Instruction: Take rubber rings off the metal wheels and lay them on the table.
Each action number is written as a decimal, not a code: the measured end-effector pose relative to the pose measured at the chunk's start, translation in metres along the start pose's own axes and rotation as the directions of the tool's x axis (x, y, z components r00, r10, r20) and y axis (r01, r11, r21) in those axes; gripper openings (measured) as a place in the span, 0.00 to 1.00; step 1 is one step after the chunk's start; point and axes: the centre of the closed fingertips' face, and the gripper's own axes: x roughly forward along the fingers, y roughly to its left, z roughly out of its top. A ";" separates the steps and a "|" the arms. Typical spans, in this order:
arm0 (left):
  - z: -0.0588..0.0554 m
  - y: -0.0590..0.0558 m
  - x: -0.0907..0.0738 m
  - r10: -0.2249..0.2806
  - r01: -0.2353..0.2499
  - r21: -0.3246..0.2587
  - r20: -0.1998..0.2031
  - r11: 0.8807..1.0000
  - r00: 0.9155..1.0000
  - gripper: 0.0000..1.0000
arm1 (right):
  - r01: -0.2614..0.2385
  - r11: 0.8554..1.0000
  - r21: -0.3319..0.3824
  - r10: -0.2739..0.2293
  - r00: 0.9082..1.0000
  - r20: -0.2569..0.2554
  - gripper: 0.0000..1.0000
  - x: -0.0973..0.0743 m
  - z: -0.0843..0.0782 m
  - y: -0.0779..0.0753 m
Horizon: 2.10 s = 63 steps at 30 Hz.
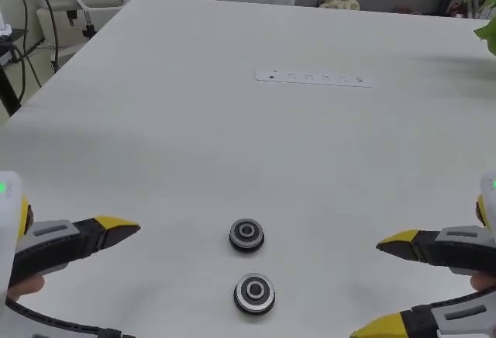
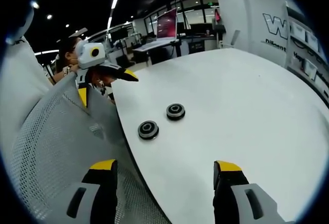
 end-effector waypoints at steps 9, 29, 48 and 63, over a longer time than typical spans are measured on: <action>0.000 -0.009 0.000 -0.030 0.037 0.117 -0.060 0.992 0.998 0.98 | 0.037 0.999 0.020 -0.039 0.997 0.074 0.75 -0.009 0.020 -0.007; 0.064 0.001 -0.007 -0.026 0.042 0.309 -0.053 0.950 0.998 0.98 | 0.030 0.988 -0.155 -0.008 0.991 0.136 0.71 -0.012 0.093 -0.006; 0.126 0.011 0.024 -0.039 0.043 0.442 -0.018 0.896 0.999 0.88 | -0.072 0.959 -0.274 0.117 0.982 0.149 0.62 0.040 0.121 0.011; 0.103 0.004 0.072 -0.129 0.115 0.431 0.003 0.895 0.992 0.69 | -0.218 0.929 -0.299 0.217 0.975 -0.037 0.52 0.070 0.054 0.034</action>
